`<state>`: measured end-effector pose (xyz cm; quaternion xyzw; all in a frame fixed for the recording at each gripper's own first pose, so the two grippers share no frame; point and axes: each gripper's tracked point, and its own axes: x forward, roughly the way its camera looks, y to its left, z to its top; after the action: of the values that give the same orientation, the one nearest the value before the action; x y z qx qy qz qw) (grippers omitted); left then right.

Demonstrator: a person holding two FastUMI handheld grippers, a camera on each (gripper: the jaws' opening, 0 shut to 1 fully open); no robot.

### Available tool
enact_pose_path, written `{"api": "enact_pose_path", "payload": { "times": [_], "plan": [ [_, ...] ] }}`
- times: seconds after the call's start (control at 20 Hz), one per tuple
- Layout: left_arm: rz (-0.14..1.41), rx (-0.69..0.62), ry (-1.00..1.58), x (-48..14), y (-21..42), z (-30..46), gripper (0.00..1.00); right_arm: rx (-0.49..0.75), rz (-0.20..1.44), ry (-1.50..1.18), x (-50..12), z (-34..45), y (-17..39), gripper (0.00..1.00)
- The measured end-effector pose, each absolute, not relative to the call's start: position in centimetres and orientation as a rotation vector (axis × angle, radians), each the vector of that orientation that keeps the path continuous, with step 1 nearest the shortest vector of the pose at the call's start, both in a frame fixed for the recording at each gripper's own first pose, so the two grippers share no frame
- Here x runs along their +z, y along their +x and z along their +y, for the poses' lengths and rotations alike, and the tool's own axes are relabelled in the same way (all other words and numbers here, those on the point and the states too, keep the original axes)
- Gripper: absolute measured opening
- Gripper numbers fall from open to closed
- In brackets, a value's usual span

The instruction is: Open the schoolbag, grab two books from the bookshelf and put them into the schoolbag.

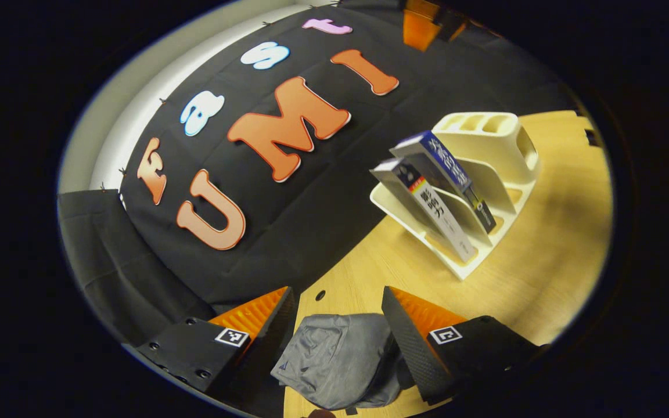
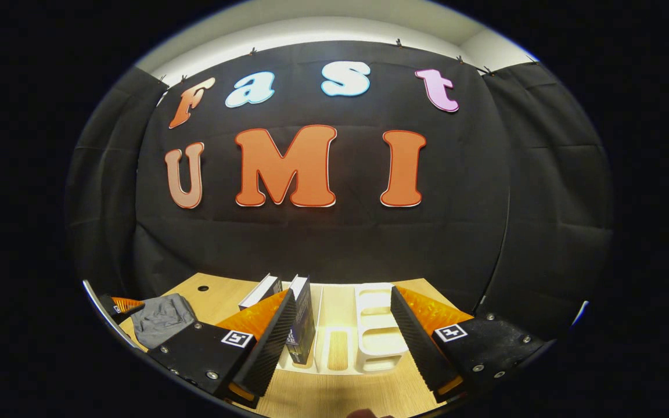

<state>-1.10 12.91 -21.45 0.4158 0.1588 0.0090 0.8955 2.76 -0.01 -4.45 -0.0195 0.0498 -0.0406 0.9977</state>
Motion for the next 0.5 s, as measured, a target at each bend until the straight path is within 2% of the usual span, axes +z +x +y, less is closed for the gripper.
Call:
{"api": "enact_pose_path", "payload": {
  "times": [0.5],
  "plan": [
    [0.518,0.009,0.982,-30.7,-3.2,18.8,0.97,-0.118,0.129,-0.064,-5.3,1.4,2.6,0.97]
  ]
}}
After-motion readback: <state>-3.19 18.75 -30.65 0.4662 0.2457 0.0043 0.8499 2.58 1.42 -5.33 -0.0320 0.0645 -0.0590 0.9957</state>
